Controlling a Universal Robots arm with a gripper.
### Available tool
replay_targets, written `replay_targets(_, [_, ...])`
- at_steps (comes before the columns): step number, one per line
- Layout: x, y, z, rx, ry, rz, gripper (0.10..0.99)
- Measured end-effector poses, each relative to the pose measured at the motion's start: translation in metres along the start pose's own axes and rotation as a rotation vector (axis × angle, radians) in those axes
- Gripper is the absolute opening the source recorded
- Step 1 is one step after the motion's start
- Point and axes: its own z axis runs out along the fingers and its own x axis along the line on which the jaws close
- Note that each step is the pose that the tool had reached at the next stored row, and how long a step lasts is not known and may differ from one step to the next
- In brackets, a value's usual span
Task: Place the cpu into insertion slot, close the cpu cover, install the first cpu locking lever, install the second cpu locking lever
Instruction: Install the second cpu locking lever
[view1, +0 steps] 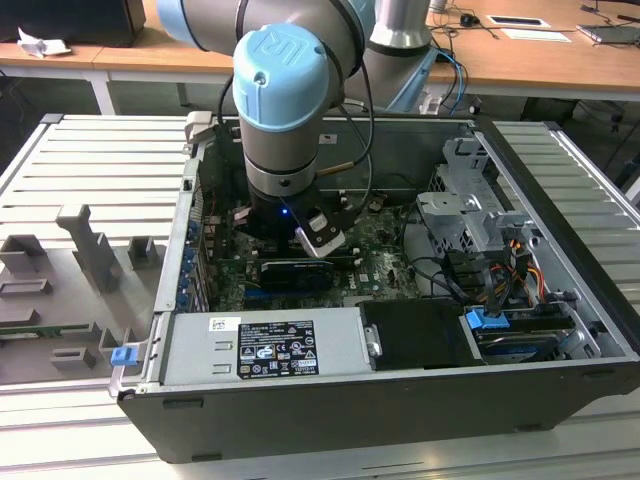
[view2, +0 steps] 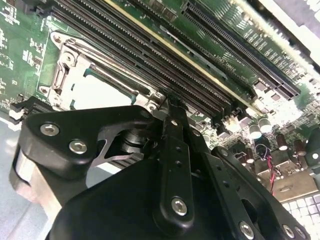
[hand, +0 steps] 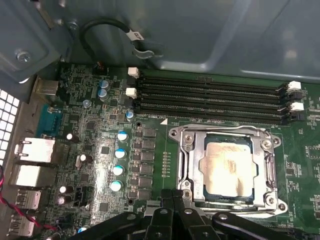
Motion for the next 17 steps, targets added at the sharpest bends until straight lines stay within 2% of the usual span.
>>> replay_targets(3, [-0.0001, 0.0011, -0.0034, -0.001, -0.0002, 0.0, 0.106])
replay_targets(4, [-0.0003, 0.0025, -0.0088, 0.0, 0.0, 0.0, 0.106])
replay_targets(17, [-0.0006, 0.0048, -0.0164, 0.0, -0.0001, 0.0, 0.106])
